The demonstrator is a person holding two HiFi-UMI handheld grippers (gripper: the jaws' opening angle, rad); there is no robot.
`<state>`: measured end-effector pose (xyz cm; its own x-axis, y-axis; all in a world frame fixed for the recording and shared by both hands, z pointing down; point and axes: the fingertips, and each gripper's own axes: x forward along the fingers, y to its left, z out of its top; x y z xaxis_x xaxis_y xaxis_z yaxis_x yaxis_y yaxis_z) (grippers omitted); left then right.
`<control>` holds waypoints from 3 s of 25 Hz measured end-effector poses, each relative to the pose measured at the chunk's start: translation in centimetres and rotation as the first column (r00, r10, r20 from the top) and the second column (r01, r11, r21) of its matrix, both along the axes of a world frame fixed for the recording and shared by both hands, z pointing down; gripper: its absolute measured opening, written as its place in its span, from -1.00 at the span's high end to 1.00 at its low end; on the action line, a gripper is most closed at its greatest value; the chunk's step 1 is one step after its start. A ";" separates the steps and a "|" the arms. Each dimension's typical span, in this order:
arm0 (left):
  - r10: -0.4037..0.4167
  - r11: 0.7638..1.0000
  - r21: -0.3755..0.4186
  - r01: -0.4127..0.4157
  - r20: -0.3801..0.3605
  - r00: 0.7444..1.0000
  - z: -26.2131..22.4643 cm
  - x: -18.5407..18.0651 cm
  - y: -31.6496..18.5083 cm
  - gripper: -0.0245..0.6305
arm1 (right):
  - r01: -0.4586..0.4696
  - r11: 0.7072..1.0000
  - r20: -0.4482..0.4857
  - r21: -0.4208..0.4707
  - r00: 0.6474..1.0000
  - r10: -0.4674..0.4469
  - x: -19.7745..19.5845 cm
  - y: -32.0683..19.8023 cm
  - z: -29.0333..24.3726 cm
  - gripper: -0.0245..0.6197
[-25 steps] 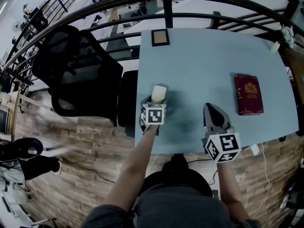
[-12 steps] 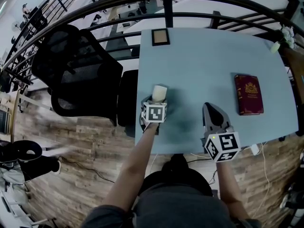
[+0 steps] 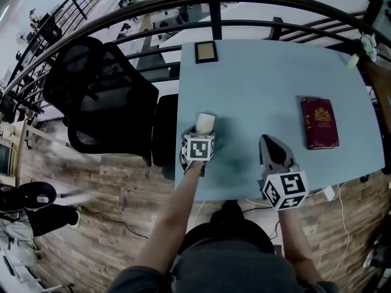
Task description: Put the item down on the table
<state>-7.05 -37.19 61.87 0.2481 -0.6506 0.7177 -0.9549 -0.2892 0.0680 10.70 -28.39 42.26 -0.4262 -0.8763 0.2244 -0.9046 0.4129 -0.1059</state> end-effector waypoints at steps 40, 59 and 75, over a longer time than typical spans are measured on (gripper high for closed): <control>0.052 0.795 0.598 0.100 -0.232 0.971 -24.2 -4.6 7.6 0.91 | 0.005 0.995 0.018 0.098 1.000 -0.007 -0.5 -0.2 -3.6 0.91; 0.030 0.803 0.583 0.124 -0.247 0.969 -23.5 -4.9 8.6 0.91 | 0.014 0.993 -0.009 0.121 1.000 -0.013 -0.7 0.5 -4.1 0.92; 0.040 0.806 0.582 0.107 -0.234 0.972 -23.2 -4.8 7.8 0.91 | 0.023 0.992 -0.020 0.122 1.000 -0.021 -1.0 0.1 -4.1 0.92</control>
